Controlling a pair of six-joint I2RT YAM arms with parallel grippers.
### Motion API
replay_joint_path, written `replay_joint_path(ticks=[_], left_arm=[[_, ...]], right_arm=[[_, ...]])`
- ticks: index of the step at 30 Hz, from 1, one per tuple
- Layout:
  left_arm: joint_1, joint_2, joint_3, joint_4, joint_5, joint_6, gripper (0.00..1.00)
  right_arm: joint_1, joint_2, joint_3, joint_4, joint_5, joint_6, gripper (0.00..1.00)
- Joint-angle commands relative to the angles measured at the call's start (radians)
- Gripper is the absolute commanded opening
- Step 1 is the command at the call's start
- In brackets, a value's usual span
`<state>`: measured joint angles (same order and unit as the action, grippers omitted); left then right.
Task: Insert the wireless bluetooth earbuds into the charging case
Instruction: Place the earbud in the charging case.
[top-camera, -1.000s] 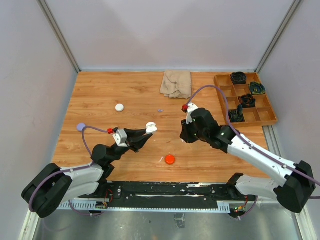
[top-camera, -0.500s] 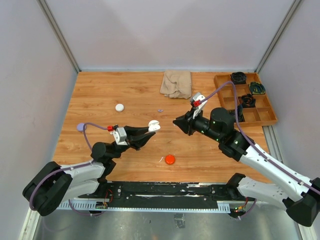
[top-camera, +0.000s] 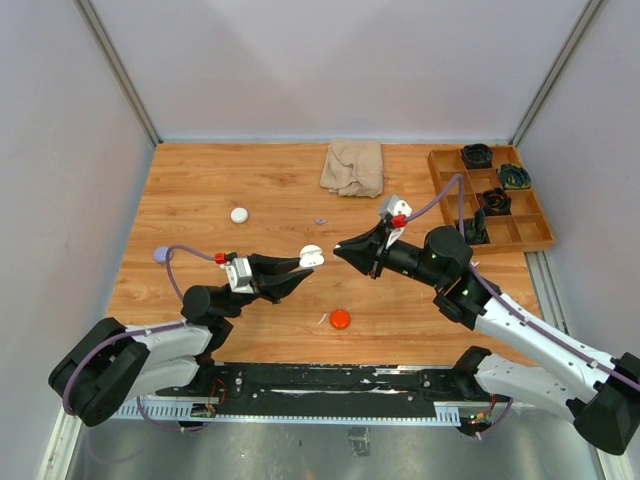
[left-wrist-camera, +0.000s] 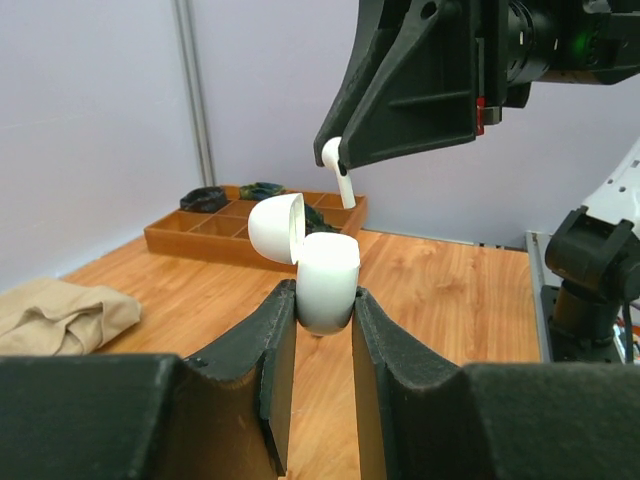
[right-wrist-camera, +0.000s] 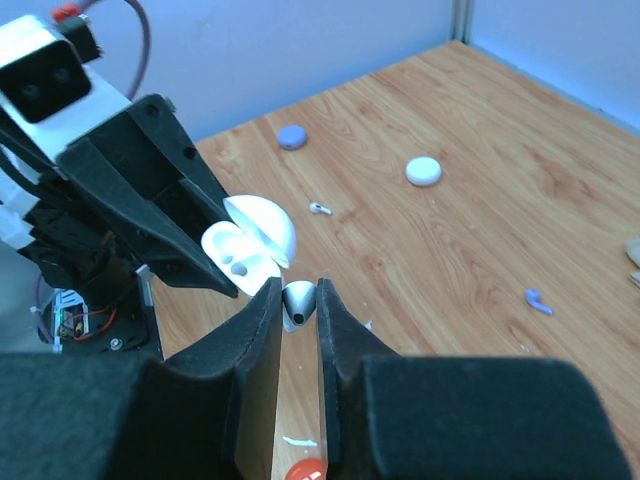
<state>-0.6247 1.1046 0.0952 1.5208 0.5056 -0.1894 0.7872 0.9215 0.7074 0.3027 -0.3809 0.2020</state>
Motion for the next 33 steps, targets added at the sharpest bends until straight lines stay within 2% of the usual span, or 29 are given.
replay_joint_path(ticks=[1,15,33], left_arm=[[0.005,0.011,0.025,0.114,0.021,-0.029,0.00],[0.003,0.053,0.021,0.231,0.037,-0.124,0.00],[0.003,-0.010,0.024,0.242,0.048,-0.138,0.00]], right_arm=[[0.019,0.000,-0.036,0.194,-0.095,0.017,0.09],[0.062,0.075,-0.048,0.339,-0.157,0.007,0.08],[0.070,0.092,-0.090,0.358,-0.107,0.004,0.08]])
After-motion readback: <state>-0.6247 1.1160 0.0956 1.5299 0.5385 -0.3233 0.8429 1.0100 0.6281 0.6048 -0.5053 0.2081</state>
